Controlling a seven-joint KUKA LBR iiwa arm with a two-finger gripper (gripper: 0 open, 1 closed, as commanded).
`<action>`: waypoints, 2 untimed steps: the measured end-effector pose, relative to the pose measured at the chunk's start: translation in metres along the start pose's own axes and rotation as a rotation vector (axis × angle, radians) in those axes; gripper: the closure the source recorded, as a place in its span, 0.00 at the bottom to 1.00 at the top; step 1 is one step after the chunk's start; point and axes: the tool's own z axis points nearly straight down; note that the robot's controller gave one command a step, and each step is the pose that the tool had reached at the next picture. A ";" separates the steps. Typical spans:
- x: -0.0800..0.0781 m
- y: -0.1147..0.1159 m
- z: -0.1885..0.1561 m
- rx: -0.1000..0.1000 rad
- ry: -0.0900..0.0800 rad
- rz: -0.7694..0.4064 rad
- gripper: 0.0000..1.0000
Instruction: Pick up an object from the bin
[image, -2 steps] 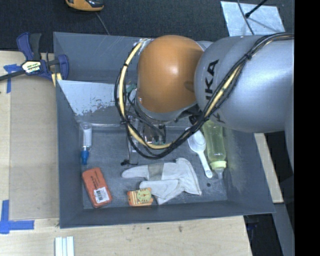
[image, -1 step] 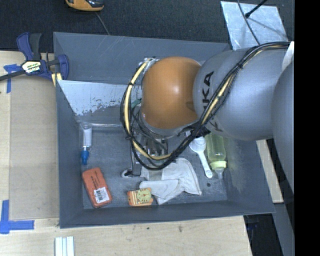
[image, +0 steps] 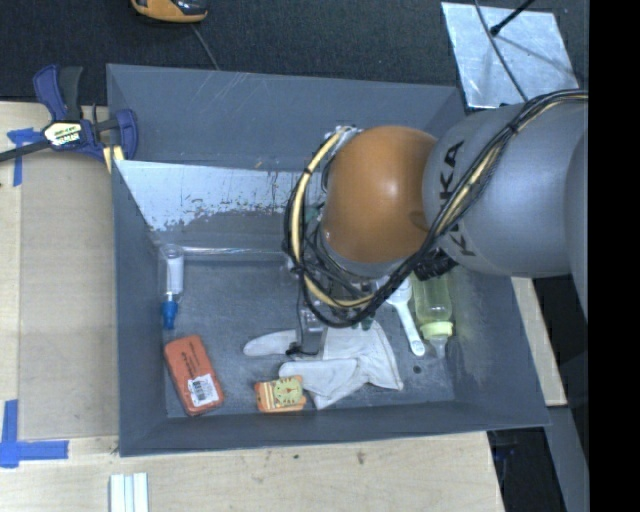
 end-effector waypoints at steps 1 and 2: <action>-0.020 -0.026 0.027 0.004 -0.006 0.057 0.00; -0.005 -0.034 0.052 -0.001 -0.004 0.038 0.00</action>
Offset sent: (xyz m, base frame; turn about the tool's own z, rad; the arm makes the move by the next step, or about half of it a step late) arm -0.0043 -0.0455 -0.0615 0.0281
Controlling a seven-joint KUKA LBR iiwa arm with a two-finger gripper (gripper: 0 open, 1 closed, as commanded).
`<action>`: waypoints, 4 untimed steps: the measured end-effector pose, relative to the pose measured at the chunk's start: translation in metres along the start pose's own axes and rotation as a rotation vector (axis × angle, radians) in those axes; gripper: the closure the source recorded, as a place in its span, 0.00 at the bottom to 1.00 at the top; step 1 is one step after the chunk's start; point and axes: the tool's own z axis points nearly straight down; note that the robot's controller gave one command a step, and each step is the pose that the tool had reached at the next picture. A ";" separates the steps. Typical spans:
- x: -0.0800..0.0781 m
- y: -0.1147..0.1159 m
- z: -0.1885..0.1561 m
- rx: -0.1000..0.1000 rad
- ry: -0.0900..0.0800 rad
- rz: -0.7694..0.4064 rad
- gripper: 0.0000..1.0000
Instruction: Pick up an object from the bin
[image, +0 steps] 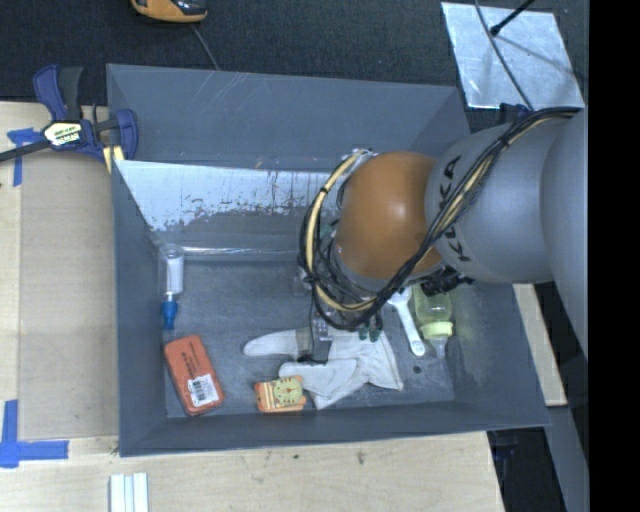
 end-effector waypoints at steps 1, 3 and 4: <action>0.000 0.013 -0.024 0.002 0.005 0.019 0.00; 0.021 0.011 0.008 0.001 -0.002 -0.063 0.00; 0.029 0.017 0.028 0.006 0.007 0.002 0.00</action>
Offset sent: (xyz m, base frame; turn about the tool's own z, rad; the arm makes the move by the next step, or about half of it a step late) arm -0.0255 0.0017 0.0047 0.0011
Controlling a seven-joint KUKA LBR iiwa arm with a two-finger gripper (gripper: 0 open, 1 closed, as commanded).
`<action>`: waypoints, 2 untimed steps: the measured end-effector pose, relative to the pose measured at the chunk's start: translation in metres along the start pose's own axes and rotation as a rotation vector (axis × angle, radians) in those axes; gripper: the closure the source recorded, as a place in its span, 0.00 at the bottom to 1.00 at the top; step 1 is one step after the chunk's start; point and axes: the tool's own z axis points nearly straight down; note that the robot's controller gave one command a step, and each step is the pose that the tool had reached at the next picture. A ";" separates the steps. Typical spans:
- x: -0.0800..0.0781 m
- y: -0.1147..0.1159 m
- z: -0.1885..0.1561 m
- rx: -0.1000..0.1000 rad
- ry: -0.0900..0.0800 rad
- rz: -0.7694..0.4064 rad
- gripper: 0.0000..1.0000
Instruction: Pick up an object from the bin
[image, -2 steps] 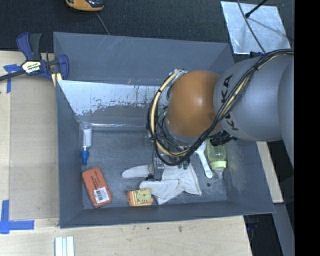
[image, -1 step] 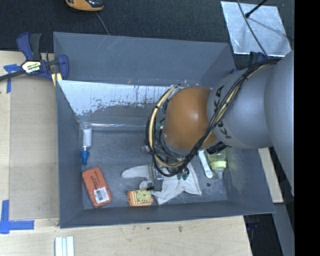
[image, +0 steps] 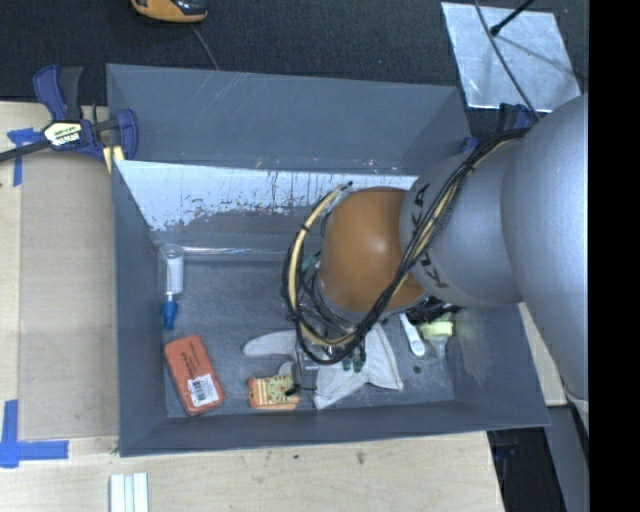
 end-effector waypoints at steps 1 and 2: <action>-0.001 0.008 0.005 -0.007 -0.014 -0.044 1.00; -0.001 0.008 0.005 -0.007 -0.014 -0.044 1.00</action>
Offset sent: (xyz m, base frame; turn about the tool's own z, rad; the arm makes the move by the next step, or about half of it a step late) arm 0.0000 0.0000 0.0000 0.0000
